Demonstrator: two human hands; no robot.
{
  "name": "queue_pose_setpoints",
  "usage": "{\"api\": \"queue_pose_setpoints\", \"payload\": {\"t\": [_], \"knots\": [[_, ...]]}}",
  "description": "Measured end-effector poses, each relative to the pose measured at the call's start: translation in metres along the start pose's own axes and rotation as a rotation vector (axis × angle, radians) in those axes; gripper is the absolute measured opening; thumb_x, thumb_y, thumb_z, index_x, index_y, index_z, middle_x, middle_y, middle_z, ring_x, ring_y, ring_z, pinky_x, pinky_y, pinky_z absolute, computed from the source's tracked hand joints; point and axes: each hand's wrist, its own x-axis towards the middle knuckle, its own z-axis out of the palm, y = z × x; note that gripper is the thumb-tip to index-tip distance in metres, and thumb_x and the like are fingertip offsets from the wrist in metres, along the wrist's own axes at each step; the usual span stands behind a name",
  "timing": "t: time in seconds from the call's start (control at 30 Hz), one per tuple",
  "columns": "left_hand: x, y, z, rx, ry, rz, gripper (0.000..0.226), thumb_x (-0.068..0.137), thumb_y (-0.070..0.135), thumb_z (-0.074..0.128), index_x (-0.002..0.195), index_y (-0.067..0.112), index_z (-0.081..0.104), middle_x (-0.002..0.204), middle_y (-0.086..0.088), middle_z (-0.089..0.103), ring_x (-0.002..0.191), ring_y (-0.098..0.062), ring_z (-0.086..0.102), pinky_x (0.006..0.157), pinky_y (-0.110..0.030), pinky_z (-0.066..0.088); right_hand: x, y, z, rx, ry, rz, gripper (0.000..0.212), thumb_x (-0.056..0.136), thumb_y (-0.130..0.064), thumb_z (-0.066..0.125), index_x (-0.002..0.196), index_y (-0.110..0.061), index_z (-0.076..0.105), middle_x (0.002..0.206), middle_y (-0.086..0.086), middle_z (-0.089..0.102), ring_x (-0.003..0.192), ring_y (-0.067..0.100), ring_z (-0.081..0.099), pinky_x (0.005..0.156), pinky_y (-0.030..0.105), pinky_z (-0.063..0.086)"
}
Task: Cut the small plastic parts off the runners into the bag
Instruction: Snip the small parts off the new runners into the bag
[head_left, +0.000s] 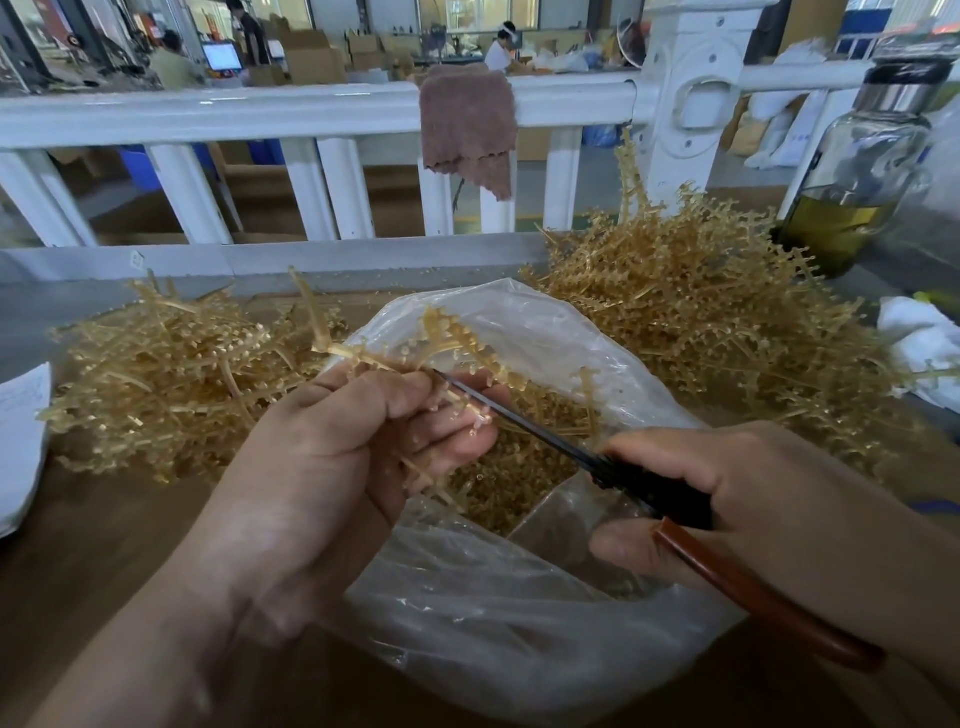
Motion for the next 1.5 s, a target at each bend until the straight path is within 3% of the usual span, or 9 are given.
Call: {"api": "queue_pose_setpoints", "payload": {"t": [0.07,0.17,0.33,0.5,0.83,1.1,1.23,1.4,1.5], "knots": [[0.0004,-0.0014,0.0020,0.048,-0.011,0.018,0.020,0.070,0.007,0.064,0.072,-0.012,0.072,0.077,-0.027,0.073,0.066,-0.025,0.074,0.062,-0.033,0.062,-0.0007,-0.0006,0.0000,-0.026,0.021,-0.014,0.058,0.074,-0.085,0.043,0.097,-0.034,0.060,0.075,-0.016,0.062,0.063,0.004,0.059,0.061,0.023,0.045],[-0.0011,-0.0016,0.0064,0.062,-0.018,0.033,0.017,0.069,0.009,0.063,0.061,0.001,0.075,0.071,-0.016,0.074,0.058,-0.020,0.073,0.059,-0.031,0.061,-0.0022,-0.0007,0.0005,-0.055,0.044,-0.022,0.053,0.077,-0.081,0.045,0.093,-0.032,0.059,0.072,-0.014,0.061,0.063,0.006,0.058,0.062,0.023,0.044],[0.0000,-0.0017,0.0057,0.100,-0.035,0.010,0.006,0.071,0.002,0.073,0.067,-0.001,0.077,0.076,-0.018,0.075,0.061,-0.020,0.073,0.063,-0.032,0.062,-0.0024,0.0001,0.0012,-0.077,0.066,-0.035,0.052,0.077,-0.079,0.044,0.091,-0.031,0.057,0.073,-0.014,0.060,0.064,0.006,0.057,0.064,0.022,0.042],[-0.0003,-0.0029,0.0055,0.098,-0.027,0.012,0.014,0.069,0.010,0.065,0.065,0.004,0.077,0.071,-0.016,0.073,0.059,-0.019,0.073,0.061,-0.033,0.062,-0.0013,-0.0014,0.0007,-0.080,0.065,-0.054,0.043,0.080,-0.072,0.053,0.086,-0.030,0.060,0.072,-0.015,0.059,0.064,0.004,0.056,0.059,0.014,0.041],[-0.0016,-0.0021,0.0063,0.106,-0.037,0.001,0.002,0.065,0.004,0.074,0.065,0.004,0.076,0.074,-0.018,0.073,0.065,-0.023,0.074,0.064,-0.035,0.062,-0.0006,-0.0008,-0.0006,-0.091,0.050,-0.054,0.044,0.080,-0.071,0.055,0.082,-0.027,0.058,0.064,-0.008,0.055,0.058,0.009,0.054,0.052,0.021,0.038],[-0.0001,-0.0037,0.0023,0.064,-0.019,-0.007,0.020,0.067,0.006,0.070,0.080,-0.010,0.071,0.085,-0.028,0.073,0.064,-0.023,0.073,0.065,-0.036,0.062,-0.0018,-0.0047,-0.0020,-0.073,0.024,-0.024,0.039,0.080,-0.068,0.055,0.080,-0.028,0.057,0.062,-0.014,0.057,0.055,0.005,0.056,0.051,0.016,0.039],[0.0006,-0.0040,0.0018,0.094,-0.023,-0.021,0.021,0.067,0.000,0.073,0.080,-0.016,0.070,0.089,-0.035,0.071,0.065,-0.027,0.072,0.065,-0.035,0.062,-0.0012,-0.0038,-0.0010,-0.083,0.014,-0.026,0.044,0.079,-0.072,0.052,0.080,-0.027,0.056,0.065,-0.013,0.059,0.057,0.006,0.057,0.052,0.019,0.041],[0.0009,-0.0045,0.0021,0.094,-0.007,-0.024,0.016,0.065,0.009,0.069,0.072,-0.005,0.076,0.081,-0.028,0.072,0.065,-0.026,0.073,0.064,-0.036,0.062,0.0005,0.0003,-0.0001,-0.058,-0.010,-0.050,0.060,0.080,-0.085,0.040,0.085,-0.027,0.058,0.072,-0.010,0.060,0.061,0.007,0.057,0.055,0.019,0.041],[0.0032,-0.0056,0.0004,0.103,-0.032,-0.037,0.024,0.068,0.004,0.071,0.085,-0.012,0.072,0.091,-0.033,0.072,0.071,-0.030,0.074,0.064,-0.035,0.062,0.0001,0.0005,0.0007,-0.046,-0.007,-0.051,0.063,0.078,-0.085,0.038,0.086,-0.027,0.059,0.072,-0.012,0.060,0.060,0.005,0.057,0.056,0.014,0.040]]}}
